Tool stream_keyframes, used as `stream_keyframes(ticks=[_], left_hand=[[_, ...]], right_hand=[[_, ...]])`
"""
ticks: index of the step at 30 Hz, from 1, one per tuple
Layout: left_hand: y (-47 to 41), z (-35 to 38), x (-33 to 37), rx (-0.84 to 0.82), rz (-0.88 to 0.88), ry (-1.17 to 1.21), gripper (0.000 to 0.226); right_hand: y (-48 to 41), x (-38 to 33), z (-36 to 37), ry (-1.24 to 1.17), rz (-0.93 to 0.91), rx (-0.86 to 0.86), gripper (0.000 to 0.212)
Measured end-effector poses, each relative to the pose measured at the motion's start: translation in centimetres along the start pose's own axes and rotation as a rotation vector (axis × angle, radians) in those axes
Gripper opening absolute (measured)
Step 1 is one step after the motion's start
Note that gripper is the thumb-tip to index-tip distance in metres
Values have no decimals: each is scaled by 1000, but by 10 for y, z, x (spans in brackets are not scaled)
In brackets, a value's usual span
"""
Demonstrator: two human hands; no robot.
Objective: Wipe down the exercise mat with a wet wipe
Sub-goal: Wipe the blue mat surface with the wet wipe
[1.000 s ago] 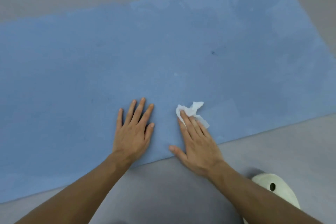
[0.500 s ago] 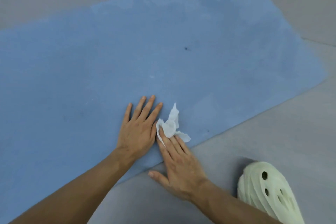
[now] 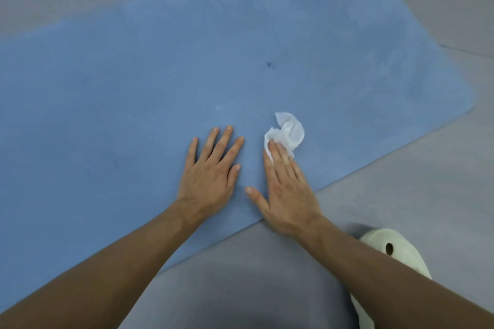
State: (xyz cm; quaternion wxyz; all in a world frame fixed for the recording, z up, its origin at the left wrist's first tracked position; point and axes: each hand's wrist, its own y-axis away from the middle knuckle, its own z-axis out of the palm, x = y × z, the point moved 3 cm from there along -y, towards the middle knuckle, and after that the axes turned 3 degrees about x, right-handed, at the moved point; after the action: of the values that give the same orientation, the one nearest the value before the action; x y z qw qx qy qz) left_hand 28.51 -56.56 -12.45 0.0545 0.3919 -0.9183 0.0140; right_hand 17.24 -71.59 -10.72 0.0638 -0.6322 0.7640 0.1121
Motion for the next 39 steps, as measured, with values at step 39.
stream_keyframes(ticks=[39], left_hand=[[-18, 3, 32, -62, 207, 40, 57]], right_hand=[[-3, 64, -21, 61, 89, -50, 91]])
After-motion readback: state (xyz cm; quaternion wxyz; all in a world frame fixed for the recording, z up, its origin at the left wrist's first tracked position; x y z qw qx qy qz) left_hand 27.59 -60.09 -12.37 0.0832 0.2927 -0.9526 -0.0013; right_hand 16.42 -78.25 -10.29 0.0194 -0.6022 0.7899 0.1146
